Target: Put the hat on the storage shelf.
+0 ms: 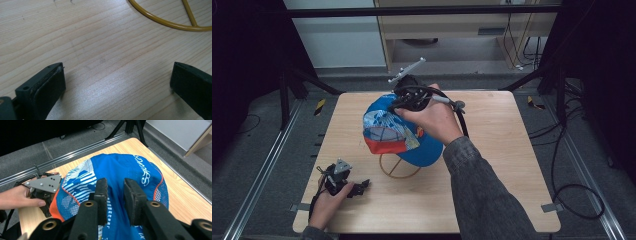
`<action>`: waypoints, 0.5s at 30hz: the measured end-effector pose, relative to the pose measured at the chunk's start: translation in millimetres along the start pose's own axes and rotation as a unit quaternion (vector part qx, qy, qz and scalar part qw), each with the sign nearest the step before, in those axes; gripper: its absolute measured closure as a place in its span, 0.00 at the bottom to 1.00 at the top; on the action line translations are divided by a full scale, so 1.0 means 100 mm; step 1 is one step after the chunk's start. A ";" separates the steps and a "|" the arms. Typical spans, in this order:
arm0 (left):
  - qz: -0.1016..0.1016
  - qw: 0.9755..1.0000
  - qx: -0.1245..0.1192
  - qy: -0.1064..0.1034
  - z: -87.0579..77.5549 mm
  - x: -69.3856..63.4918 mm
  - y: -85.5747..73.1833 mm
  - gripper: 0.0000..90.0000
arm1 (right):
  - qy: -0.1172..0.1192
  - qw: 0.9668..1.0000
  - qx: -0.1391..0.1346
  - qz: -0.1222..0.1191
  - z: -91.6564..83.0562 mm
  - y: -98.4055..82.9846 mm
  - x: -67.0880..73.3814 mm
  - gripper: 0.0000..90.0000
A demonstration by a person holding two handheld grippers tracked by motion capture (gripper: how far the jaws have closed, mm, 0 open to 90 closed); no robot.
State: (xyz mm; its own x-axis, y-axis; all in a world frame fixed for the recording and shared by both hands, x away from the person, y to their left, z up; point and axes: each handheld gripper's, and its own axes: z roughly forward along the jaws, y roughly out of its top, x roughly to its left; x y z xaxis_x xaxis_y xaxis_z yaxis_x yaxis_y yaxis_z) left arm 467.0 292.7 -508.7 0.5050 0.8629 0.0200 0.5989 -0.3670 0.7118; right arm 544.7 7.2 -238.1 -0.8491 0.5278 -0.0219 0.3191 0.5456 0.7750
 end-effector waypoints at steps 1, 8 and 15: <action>0.000 1.000 0.000 0.000 0.00 0.00 0.00 0.00 | 0.000 1.000 0.000 0.000 0.00 0.00 0.00 0.80; 0.001 1.000 0.000 0.000 0.00 0.00 0.00 0.00 | -0.001 1.000 -0.001 -0.004 -0.04 -0.01 0.04 0.72; 0.002 1.000 0.001 0.000 0.00 0.00 0.00 0.00 | -0.005 1.000 -0.004 0.006 -0.08 -0.10 0.01 0.60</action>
State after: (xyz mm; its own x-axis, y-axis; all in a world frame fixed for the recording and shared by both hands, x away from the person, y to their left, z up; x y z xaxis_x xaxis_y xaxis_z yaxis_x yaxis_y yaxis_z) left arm 467.1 292.9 -508.5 0.5077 0.8613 0.0228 0.5982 -0.3714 0.7101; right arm 537.5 -3.4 -240.7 -0.8410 0.5407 -0.0193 0.3257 0.5344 0.7799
